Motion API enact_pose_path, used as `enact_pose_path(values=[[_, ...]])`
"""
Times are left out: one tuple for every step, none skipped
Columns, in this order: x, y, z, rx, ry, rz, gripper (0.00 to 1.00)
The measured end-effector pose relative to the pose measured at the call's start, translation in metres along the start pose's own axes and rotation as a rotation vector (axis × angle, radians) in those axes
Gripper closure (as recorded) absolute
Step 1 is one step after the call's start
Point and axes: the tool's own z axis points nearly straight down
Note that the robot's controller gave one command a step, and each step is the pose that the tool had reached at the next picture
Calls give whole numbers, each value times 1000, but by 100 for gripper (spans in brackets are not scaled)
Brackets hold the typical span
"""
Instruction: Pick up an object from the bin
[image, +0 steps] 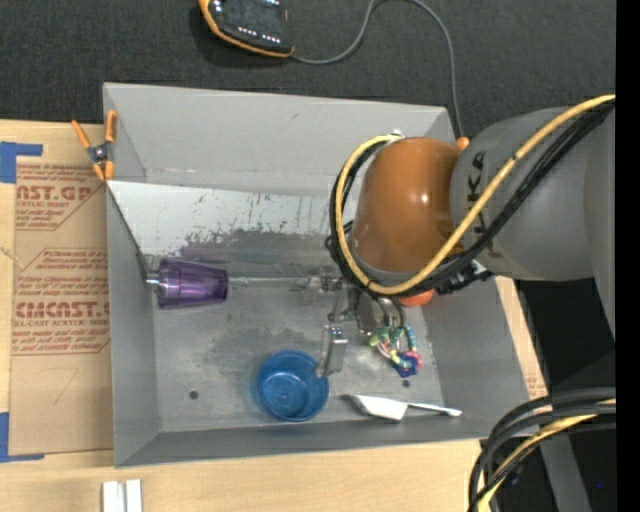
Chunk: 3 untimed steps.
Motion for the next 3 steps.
enact_pose_path(values=[[0,0,0,0,0,0,0],[23,22,64,-2,-5,-2,0],[5,47,90,-2,0,-9,100]])
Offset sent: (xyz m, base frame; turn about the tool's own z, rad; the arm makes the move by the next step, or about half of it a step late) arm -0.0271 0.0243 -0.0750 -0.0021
